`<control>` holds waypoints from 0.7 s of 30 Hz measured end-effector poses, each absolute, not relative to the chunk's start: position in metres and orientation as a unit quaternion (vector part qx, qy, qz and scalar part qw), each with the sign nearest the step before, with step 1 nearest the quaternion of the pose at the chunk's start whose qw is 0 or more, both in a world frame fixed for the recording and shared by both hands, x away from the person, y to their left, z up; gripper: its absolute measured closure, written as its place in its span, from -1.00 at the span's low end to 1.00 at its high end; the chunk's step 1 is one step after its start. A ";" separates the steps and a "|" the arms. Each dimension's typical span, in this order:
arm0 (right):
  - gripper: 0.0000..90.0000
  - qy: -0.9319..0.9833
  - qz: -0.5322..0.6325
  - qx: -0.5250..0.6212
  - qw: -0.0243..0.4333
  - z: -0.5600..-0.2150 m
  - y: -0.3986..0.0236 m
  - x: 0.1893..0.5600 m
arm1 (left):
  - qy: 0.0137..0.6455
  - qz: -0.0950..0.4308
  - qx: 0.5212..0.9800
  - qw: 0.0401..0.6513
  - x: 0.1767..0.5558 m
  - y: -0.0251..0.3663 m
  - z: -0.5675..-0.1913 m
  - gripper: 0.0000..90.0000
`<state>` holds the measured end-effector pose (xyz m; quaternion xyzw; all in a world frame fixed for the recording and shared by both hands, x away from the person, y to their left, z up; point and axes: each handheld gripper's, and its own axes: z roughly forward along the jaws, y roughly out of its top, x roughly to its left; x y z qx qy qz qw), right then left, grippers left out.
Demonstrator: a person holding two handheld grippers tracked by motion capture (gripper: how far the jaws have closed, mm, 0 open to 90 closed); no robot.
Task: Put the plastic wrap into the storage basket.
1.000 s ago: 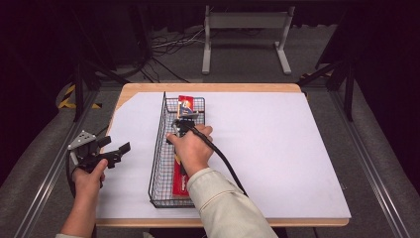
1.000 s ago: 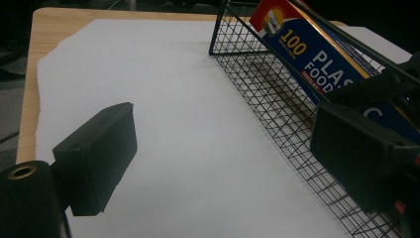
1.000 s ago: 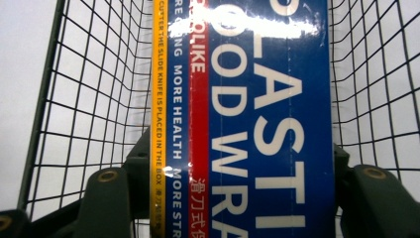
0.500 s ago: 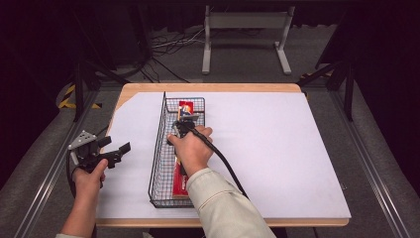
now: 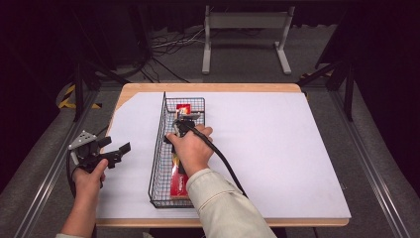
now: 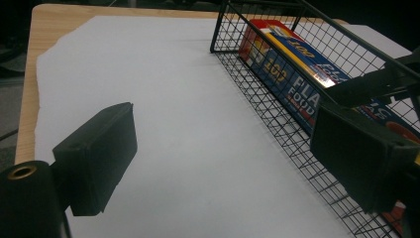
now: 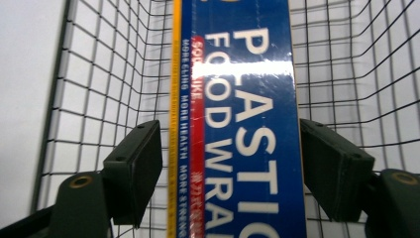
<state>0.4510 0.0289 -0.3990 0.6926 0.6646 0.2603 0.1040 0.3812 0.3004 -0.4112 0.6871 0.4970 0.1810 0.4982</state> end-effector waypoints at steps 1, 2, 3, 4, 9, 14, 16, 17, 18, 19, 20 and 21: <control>-0.36 0.667 0.263 0.689 0.107 -0.397 0.028 0.451 | 0.497 0.180 0.687 0.498 0.382 0.300 -0.411 -0.74; -0.37 0.665 0.269 0.688 0.110 -0.394 0.028 0.450 | 0.495 0.182 0.689 0.496 0.382 0.299 -0.411 -0.74; -0.37 0.666 0.271 0.686 0.111 -0.392 0.028 0.449 | 0.495 0.182 0.689 0.497 0.382 0.299 -0.411 -0.74; -0.37 0.667 0.272 0.684 0.112 -0.390 0.028 0.448 | 0.494 0.182 0.691 0.496 0.382 0.298 -0.411 -0.74; -0.39 0.661 0.285 0.686 0.111 -0.378 0.025 0.447 | 0.493 0.183 0.692 0.495 0.382 0.297 -0.411 -0.74; -0.38 0.661 0.301 0.677 0.119 -0.362 0.023 0.444 | 0.493 0.184 0.691 0.496 0.381 0.298 -0.410 -0.74; -0.38 0.664 0.309 0.668 0.129 -0.355 0.022 0.443 | 0.493 0.184 0.691 0.496 0.381 0.298 -0.410 -0.74; -0.38 0.666 0.312 0.665 0.132 -0.352 0.021 0.443 | 0.494 0.184 0.690 0.496 0.382 0.298 -0.410 -0.74; -0.38 0.668 0.315 0.661 0.135 -0.350 0.020 0.443 | 0.494 0.182 0.690 0.497 0.381 0.298 -0.410 -0.74; -0.38 0.669 0.317 0.658 0.137 -0.347 0.017 0.442 | 0.493 0.183 0.691 0.496 0.382 0.298 -0.409 -0.74; -0.39 0.672 0.322 0.653 0.137 -0.344 0.014 0.442 | 0.493 0.185 0.691 0.496 0.382 0.298 -0.409 -0.74; -0.39 0.672 0.322 0.653 0.137 -0.344 0.014 0.442 | 0.493 0.185 0.691 0.496 0.382 0.298 -0.409 -0.74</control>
